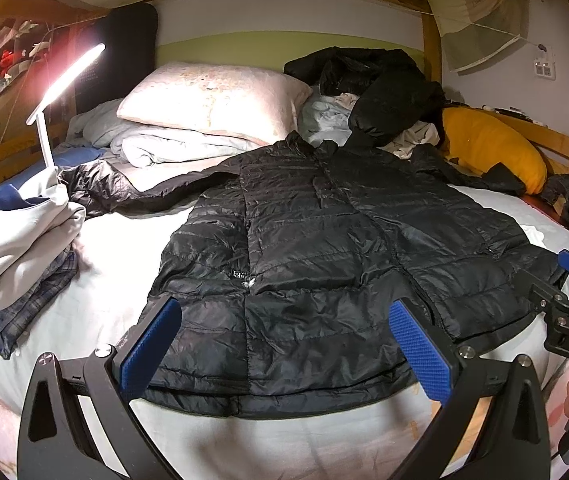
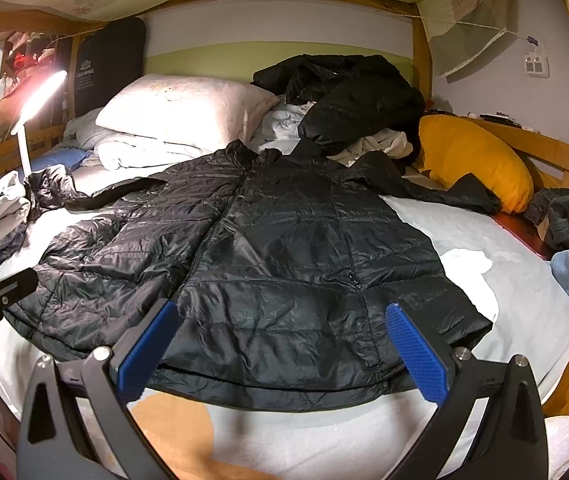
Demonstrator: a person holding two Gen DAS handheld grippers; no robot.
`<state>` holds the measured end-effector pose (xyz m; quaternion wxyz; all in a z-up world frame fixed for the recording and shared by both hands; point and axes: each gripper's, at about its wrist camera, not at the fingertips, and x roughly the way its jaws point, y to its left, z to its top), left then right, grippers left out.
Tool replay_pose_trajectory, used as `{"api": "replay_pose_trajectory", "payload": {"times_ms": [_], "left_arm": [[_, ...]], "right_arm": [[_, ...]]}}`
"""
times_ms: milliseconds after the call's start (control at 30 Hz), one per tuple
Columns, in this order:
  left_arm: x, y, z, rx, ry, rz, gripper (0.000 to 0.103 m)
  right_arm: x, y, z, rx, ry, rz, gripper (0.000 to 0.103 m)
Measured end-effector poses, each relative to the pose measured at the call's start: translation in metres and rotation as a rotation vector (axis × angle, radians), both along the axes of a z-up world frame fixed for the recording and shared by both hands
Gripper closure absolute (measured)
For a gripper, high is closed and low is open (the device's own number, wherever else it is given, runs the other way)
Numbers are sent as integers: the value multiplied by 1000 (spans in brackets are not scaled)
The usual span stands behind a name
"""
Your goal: Fold large clothes
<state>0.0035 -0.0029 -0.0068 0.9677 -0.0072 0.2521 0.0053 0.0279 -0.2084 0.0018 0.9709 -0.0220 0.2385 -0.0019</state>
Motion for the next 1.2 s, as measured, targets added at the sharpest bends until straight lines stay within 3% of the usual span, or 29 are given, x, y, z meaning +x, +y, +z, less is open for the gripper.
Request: {"api": "replay_pose_trajectory", "payload": {"times_ms": [400,800,967,1200], "left_arm": [[2,0,-2,-16,25,-28,0],[0,-4,-1,19,3,-19,0],[-1,-7,2,7,1,-73,0],[-2,-12,1,60,-22,-40,0]], "right_arm": [[2,0,-1,-4,9,-2,0],[4,3,-3,-7,21,8,0],[6,2,-4,-12,27,-5,0],[5,-3,-2,7,18,-11,0]]}}
